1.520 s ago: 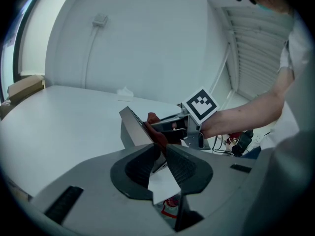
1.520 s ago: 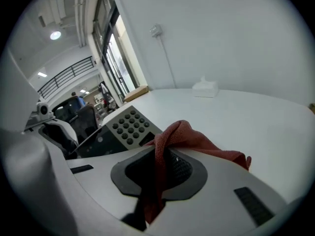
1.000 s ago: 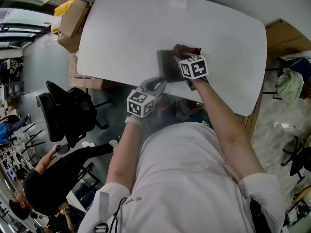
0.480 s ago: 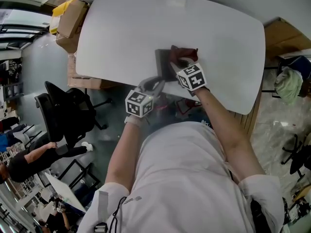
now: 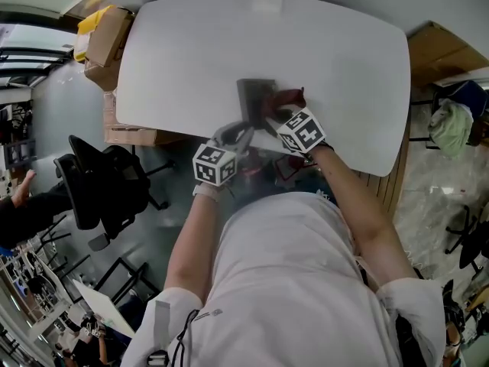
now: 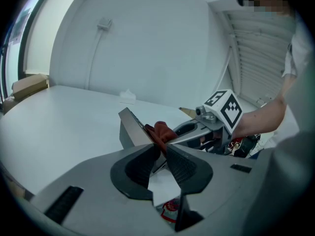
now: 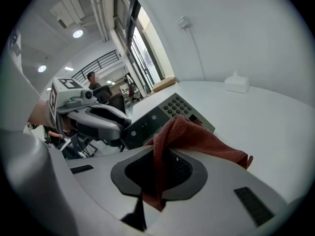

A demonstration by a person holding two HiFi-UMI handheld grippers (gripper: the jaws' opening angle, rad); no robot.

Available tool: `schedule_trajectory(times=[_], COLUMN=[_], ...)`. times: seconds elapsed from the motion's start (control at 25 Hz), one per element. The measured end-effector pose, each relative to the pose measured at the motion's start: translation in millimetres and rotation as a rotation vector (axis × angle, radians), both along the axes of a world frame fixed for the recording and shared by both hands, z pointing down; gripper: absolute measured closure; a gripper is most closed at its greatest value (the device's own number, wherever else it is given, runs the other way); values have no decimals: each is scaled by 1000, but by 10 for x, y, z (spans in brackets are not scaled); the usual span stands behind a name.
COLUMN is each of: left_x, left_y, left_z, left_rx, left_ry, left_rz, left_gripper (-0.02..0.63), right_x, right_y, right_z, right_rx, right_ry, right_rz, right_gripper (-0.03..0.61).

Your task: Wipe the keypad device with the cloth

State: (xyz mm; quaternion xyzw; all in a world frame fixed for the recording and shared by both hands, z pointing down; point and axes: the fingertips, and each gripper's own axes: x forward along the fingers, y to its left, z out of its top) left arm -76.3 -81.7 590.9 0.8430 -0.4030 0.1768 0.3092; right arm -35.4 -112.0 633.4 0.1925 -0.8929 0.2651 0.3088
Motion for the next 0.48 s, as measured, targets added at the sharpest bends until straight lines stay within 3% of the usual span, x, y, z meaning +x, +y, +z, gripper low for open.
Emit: schedule_trajectory(times=[0.2, 0.48], left_x=[1, -11], left_y=[-14, -22], left_z=[-10, 11], left_rx=[12, 16], left_ry=[-8, -25], left_rz=[-2, 0], left_gripper=[534, 534], right_x=[126, 54], right_y=[189, 447], right_z=[87, -41], right_rx=[-38, -134], right_ry=[70, -39], right_rz=[-25, -65], right_gripper=[523, 523])
